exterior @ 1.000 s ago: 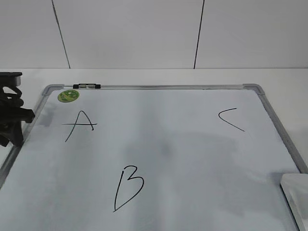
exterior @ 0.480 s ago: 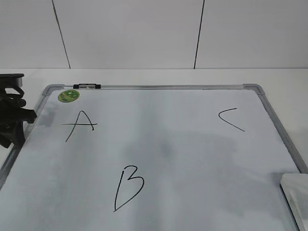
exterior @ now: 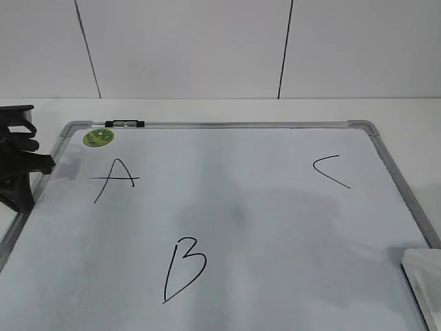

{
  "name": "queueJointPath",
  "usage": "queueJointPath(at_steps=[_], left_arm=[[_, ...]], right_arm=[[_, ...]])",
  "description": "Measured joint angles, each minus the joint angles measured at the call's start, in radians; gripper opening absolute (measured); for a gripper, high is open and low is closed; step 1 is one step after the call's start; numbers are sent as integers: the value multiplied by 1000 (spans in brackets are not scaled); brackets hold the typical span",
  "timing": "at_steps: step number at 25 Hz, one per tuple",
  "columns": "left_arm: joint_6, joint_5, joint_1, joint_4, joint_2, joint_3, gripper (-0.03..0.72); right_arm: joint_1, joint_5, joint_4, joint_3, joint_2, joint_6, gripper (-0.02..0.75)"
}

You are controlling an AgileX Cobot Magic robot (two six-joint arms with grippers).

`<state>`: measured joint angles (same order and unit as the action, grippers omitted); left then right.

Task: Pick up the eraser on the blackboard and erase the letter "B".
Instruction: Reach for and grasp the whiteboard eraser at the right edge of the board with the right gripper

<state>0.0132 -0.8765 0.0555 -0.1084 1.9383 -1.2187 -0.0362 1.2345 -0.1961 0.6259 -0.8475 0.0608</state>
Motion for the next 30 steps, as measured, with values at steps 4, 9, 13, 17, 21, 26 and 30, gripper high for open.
queueJointPath(at_steps=[4,9,13,17,21,26,30], left_arm=[[-2,0,0,0,1,-2,19],[-2,0,0,0,1,-2,19],[-2,0,0,0,1,-2,19],[-2,-2,0,-1,1,-2,19],[-2,-2,0,-1,1,-2,19],[-2,-2,0,-1,1,-2,19],[-2,-2,0,-1,1,-2,19]], right_arm=[[0,-44,2,0,0,0,603],[0,-112,22,0,-17,-6,651],[0,-173,53,0,-82,-8,659],[0,-230,47,0,-180,-14,659],[0,-275,19,0,-283,-42,659],[0,-353,7,2,-397,-66,659],[0,-382,5,2,-471,-70,659]])
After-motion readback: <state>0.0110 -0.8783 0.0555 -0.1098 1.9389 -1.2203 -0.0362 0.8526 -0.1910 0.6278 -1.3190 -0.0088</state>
